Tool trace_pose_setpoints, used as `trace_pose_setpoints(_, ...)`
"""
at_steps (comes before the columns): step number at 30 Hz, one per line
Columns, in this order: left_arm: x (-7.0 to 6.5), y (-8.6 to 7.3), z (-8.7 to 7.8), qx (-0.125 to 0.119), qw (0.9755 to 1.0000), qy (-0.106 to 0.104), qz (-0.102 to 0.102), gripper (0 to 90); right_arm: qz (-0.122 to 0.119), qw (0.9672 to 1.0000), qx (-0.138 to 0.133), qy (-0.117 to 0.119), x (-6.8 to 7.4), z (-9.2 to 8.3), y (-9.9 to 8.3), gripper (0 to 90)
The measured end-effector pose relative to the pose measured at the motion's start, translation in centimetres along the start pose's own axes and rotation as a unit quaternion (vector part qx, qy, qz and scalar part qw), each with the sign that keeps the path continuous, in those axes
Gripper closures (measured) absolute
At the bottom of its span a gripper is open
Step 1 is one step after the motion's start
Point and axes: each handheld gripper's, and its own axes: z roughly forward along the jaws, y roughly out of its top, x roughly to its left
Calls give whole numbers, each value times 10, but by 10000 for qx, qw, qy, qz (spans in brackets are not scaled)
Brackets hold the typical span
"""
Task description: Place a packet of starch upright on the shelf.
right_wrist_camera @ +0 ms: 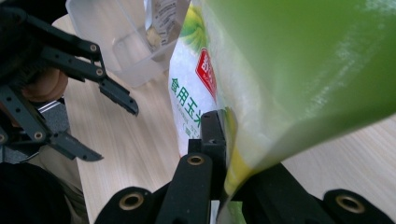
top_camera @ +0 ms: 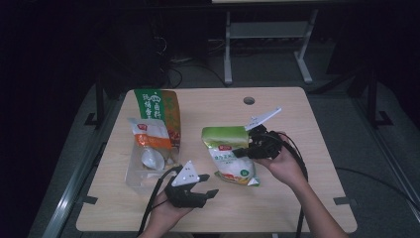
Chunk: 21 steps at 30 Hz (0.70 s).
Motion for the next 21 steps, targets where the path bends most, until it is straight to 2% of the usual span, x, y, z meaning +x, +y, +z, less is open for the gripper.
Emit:
trace_pose_setpoints(3, -1, -4, -2, -7, 10000, -13, 36, 421, -37, 10000, 17, 15, 2, 1, 6, 900)
trace_pose_setpoints(9, -6, -12, -6, -53, 9999, -82, -62, 398, -81, 9999, 0, 73, 8, 1, 23, 900)
trace_pose_setpoints(10, -7, -13, -7, -1, 10000, -72, 2, 394, -100, 9999, -9, 88, 8, 1, 25, 900)
trace_pose_setpoints(16, -13, -18, -5, 66, 9999, -107, 60, 362, -204, 9997, -22, 112, 15, 1, 44, 900)
trace_pose_setpoints(18, -16, -20, -3, 55, 9998, -169, 30, 357, -260, 9996, -33, 132, 17, 2, 49, 900)
trace_pose_setpoints(19, -17, -21, -3, 43, 9998, -185, 25, 356, -412, 9991, -31, 114, 17, 3, 53, 900)
trace_pose_setpoints(20, -19, -22, -3, 55, 9998, -187, 60, 354, -343, 9993, -24, 126, 20, 3, 56, 900)
trace_pose_setpoints(21, -20, -22, -3, 44, 9998, -198, 75, 353, -505, 9987, -3, 118, 20, 3, 60, 900)
